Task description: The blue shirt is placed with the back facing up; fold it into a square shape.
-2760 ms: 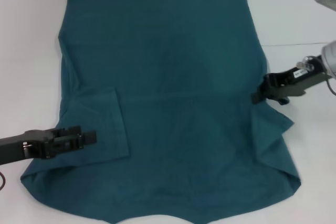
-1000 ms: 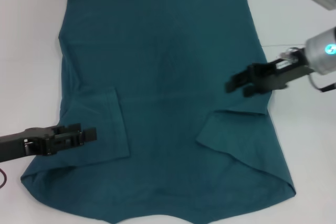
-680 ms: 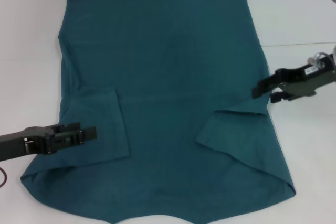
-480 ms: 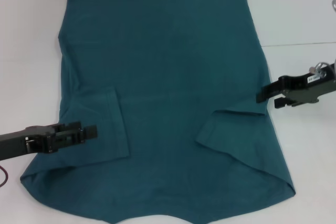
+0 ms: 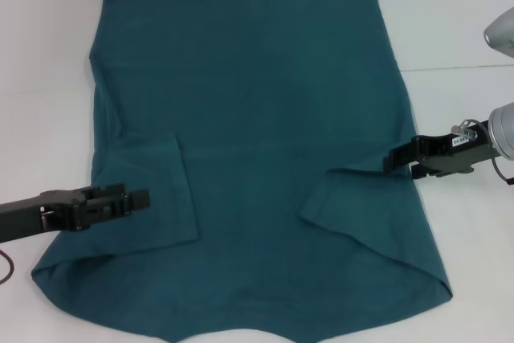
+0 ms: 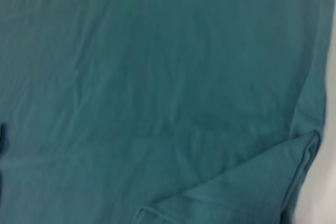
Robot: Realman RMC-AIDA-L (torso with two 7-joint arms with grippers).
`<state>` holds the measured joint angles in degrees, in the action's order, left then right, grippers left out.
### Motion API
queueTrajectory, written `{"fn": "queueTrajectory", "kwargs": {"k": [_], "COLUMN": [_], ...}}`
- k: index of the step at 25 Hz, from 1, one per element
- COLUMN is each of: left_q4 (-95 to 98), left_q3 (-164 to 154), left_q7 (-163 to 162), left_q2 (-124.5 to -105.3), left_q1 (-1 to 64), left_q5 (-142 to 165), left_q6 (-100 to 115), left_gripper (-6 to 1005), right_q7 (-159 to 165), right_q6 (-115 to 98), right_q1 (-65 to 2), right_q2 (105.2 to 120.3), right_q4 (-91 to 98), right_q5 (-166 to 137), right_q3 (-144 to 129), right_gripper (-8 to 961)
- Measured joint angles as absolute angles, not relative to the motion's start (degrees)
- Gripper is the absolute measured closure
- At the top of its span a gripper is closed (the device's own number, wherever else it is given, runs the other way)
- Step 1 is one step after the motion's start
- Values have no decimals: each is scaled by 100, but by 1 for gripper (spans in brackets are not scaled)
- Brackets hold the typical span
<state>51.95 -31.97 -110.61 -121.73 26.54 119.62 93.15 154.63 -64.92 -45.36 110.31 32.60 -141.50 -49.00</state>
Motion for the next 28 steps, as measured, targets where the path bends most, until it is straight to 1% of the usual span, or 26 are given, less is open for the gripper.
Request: {"fn": "queueTrajectory", "kwargs": {"k": [4, 10, 12, 14, 18, 23, 24, 26, 28], "left_q4": [5187, 5177, 5176, 5176, 5176, 5177, 5178, 5178, 5178], "left_q3": [-3211, -3219, -3219, -3217, -3216, -3223, -3223, -3225, -3225], "left_q7": [-11063, -11064, -11065, -11066, -11068, -11071, -11071, -11072, -11073], "left_q2": [-12174, -12191, -12191, -12191, -12191, -12190, -12190, -12190, -12190], "left_q1": [2654, 2660, 2673, 2683, 2694, 2698, 2699, 2702, 2707], "left_q5": [11962, 11962, 11962, 11962, 11962, 11962, 11962, 11962, 11962], "left_q6": [9265, 9215, 9192, 9188, 9200, 9189, 9186, 9179, 9175], "left_gripper": [277, 278, 278, 278, 278, 277, 277, 276, 276], "right_q7": [15475, 15427, 15235, 14986, 14713, 14881, 14970, 15143, 15253], "right_q6": [-6201, -5224, -4879, -4813, -4968, -5904, -6105, -6501, -6712], "right_q1": [-4518, -4544, -4559, -4556, -4478, -4427, -4421, -4393, -4368], "right_q2": [11108, 11315, 11337, 11326, 11214, 10884, 10840, 10795, 10781], "right_q4": [3259, 3212, 3180, 3190, 3266, 3132, 3132, 3172, 3198], "right_q5": [-14104, -13924, -13503, -13004, -12418, -12527, -12626, -12855, -13012], "right_q3": [-4848, -4694, -4666, -4666, -4666, -4707, -4711, -4713, -4709], "right_gripper": [339, 339, 339, 339, 339, 338, 338, 338, 338]}}
